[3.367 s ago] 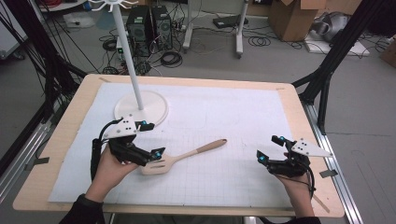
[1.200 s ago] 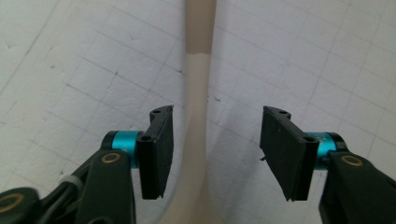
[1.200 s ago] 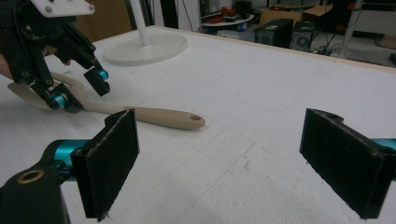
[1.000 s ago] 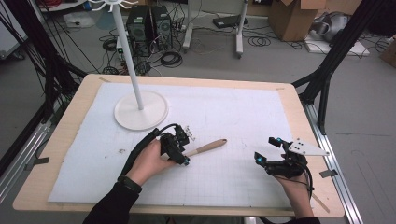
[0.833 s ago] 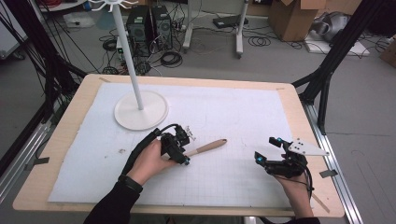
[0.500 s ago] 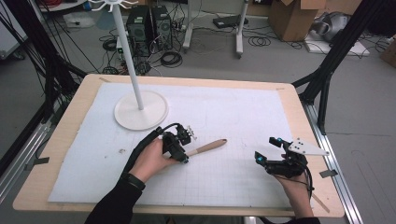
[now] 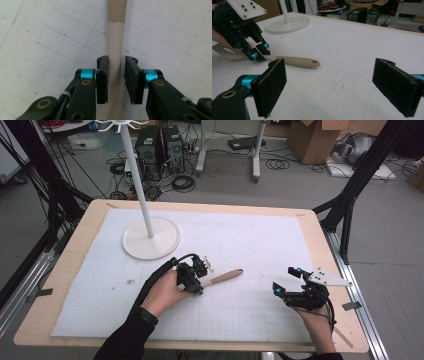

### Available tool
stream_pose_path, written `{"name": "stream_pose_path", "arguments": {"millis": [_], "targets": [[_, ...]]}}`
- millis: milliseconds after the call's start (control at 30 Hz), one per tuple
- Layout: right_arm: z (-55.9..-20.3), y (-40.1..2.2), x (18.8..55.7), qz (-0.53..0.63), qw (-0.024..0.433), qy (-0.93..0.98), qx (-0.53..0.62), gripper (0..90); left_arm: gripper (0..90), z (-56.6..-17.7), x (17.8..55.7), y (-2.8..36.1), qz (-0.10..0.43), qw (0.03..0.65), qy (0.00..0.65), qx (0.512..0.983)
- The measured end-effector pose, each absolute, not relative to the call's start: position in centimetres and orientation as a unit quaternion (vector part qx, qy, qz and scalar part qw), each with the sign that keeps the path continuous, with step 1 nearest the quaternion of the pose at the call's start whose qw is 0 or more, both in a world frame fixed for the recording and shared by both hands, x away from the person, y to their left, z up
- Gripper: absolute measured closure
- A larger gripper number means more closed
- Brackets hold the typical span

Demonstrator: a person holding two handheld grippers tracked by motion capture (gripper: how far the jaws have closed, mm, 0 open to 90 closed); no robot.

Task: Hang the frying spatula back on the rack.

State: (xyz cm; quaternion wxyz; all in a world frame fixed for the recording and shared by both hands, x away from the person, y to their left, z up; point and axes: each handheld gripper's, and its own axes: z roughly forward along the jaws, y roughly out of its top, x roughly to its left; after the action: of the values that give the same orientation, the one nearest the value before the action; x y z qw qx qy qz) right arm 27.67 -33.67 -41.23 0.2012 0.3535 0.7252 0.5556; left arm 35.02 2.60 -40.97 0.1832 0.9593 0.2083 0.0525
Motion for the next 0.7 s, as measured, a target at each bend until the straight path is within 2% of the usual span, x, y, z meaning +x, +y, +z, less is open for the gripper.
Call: {"name": "stream_pose_path", "arguments": {"millis": [67,500,700], "targets": [[-41.22,-33.69,27.64,0.557,0.198,0.724,0.356,11.2,77.2,-40.97,35.07,2.61,0.051,0.185,0.206,0.960],[-41.23,-33.76,27.65,0.559,0.192,0.721,0.360,12.5,77.7,-40.92,34.72,2.46,0.066,0.185,0.188,0.962],[-41.19,-33.88,27.61,0.560,0.192,0.720,0.361,12.6,77.7,-40.52,34.78,2.84,0.068,0.204,0.202,0.955]]}}
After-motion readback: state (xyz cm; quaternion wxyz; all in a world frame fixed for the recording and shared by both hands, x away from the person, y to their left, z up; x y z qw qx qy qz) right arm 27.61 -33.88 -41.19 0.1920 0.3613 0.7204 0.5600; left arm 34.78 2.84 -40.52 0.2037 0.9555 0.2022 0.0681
